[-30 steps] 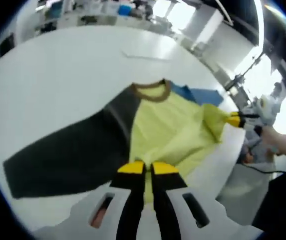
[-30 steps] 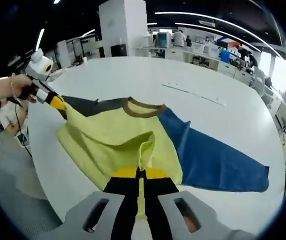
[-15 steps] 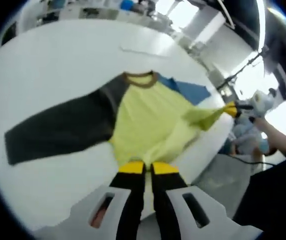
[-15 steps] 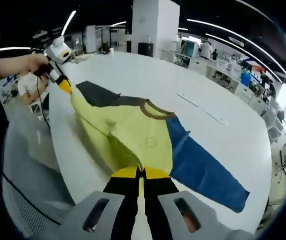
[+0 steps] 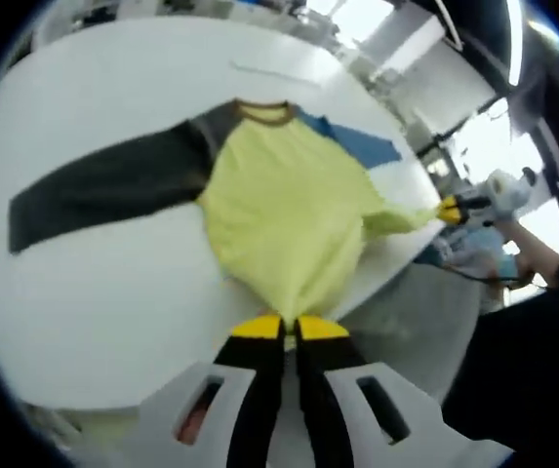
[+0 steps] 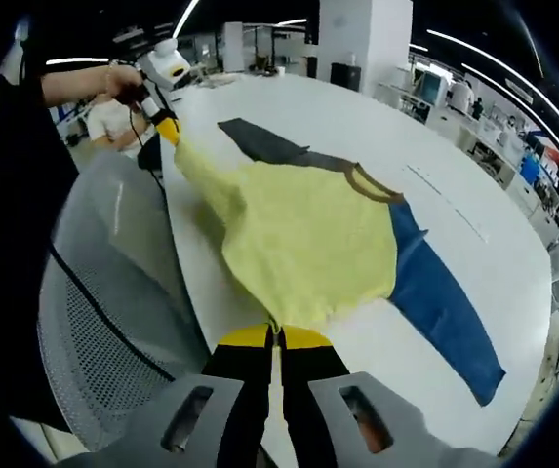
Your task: Fold the garment on the visible template until the final outline fits inside the template.
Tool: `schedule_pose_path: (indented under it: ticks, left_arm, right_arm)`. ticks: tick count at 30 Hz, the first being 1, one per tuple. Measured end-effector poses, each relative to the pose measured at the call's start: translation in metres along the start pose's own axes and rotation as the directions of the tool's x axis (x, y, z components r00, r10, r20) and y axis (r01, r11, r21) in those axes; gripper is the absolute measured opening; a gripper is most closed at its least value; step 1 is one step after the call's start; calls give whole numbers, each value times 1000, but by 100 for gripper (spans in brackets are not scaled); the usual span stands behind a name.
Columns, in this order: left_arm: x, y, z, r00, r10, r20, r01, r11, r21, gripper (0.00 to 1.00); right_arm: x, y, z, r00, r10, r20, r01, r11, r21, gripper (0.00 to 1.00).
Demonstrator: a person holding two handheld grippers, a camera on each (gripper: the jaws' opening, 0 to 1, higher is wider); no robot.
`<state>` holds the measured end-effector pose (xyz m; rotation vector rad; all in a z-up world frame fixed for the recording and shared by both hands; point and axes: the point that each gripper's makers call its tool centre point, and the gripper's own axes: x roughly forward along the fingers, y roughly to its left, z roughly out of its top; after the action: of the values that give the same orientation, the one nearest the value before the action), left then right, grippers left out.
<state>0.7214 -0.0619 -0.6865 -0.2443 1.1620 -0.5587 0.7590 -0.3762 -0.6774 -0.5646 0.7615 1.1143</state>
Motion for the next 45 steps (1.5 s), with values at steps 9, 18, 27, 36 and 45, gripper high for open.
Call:
schedule_pose_path:
  ticks: [9,18,27,36,45]
  left_arm:
    - [11,9,-26,999,20,-51,-21,1000,-20,0]
    - [26,10,-48,995,5,-96,-10,999,-50,0]
    - [37,15,-66,993,15,-121,-23,998,-64,0]
    - [46,22,-75,989,44,-142,-50,998,-45,0]
    - [51,27,-77,986,63,-153,-68,997,-33,0]
  right_arm:
    - [4,22,-28,997,57,-55,-57,998,-7,3]
    - [12,38,-49,989,108,-103,-109,994,-5,3]
    - [21,45,-63,983,128,-129,-129,992,4,3]
    - [33,51,-75,976,135,-170,-140,990,-20,3]
    - [41,53,-82,965,134,-227,-157,984,-86,3]
